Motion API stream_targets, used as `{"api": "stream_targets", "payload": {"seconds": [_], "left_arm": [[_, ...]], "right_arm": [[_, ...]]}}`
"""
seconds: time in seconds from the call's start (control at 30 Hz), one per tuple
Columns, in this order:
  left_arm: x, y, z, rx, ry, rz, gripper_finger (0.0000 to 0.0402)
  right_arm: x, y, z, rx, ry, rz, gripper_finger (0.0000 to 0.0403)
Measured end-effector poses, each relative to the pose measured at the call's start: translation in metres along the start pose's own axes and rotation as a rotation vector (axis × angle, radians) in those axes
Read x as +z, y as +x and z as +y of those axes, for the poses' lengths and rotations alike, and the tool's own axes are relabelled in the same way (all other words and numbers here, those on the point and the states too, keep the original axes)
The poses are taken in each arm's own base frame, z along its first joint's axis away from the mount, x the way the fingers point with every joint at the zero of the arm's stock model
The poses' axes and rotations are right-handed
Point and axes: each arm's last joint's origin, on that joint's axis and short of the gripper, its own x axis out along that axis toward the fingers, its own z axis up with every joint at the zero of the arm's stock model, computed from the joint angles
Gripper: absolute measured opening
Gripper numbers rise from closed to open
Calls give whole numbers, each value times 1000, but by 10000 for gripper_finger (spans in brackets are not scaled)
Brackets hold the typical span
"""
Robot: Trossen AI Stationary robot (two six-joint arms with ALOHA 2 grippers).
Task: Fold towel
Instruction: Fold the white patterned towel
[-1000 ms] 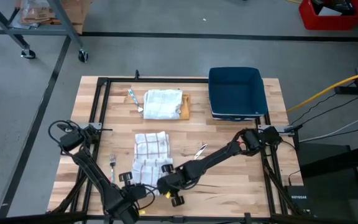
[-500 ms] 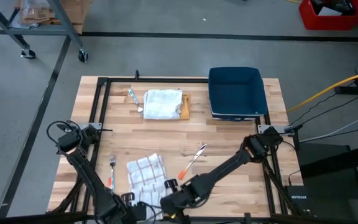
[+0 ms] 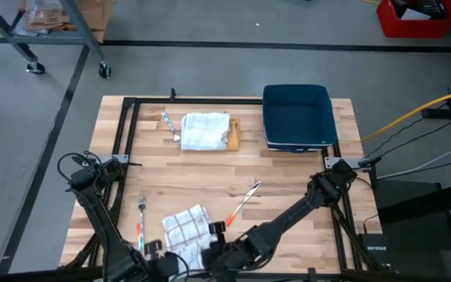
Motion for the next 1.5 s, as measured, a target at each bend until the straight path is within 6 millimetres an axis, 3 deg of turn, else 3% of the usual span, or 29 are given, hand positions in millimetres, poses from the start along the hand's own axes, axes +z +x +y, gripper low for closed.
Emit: {"api": "stream_targets", "payload": {"seconds": [0.3,0.8,1.2,1.5], "left_arm": [[5,-6,27,270,-42,1,0],[20,-8,53,512,26,-47,0],[18,33,91,722,32,0,0],[10,47,104,766,-14,41,5]], "right_arm": [[9,2,-30,-95,12,11,17],[13,15,-91,-202,82,77,21],[12,24,-142,-232,153,144,21],[-6,45,-164,-196,156,217,21]]}}
